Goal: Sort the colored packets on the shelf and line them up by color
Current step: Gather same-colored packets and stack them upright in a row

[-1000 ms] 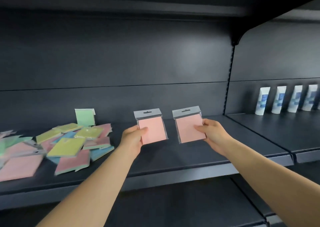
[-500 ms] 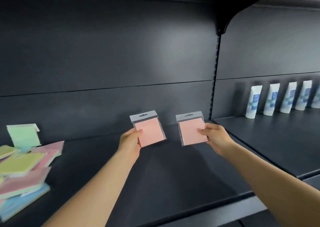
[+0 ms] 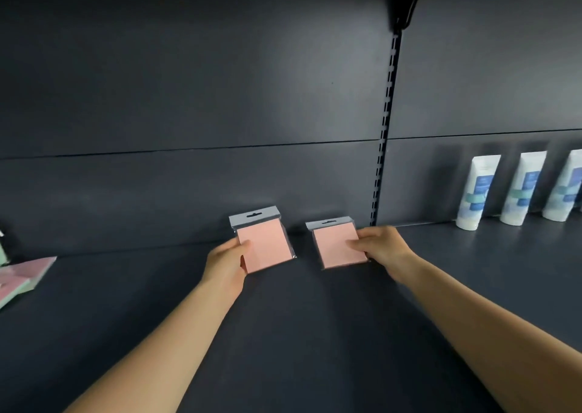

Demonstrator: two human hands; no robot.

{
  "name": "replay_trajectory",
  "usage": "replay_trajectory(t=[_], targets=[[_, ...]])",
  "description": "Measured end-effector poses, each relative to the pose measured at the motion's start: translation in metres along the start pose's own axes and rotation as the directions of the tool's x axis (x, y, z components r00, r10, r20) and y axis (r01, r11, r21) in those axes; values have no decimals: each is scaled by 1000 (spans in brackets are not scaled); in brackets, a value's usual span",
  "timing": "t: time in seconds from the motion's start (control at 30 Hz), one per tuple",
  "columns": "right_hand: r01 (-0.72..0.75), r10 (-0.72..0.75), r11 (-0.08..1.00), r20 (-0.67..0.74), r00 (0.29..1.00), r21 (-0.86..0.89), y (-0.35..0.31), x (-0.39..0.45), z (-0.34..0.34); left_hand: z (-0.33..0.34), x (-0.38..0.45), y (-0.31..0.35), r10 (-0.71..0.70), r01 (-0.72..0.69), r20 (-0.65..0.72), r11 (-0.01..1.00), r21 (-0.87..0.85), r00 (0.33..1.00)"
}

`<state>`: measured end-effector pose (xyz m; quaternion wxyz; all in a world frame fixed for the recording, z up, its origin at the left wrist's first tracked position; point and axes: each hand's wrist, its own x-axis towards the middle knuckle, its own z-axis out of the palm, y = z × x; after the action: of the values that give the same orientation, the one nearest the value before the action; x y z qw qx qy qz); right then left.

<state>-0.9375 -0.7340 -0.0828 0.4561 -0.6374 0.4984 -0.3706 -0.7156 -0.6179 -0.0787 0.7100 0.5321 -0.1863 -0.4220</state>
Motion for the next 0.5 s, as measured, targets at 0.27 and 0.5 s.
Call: replay_trajectory(t=[0.27, 0.5], targets=[[34, -37, 993, -28, 999, -116, 11, 14, 4, -4, 3, -4, 16, -20, 89, 998, 54, 996], [97, -101, 986, -28, 994, -138, -1, 10, 1, 19, -9, -9, 5, -17, 155, 997, 79, 988]])
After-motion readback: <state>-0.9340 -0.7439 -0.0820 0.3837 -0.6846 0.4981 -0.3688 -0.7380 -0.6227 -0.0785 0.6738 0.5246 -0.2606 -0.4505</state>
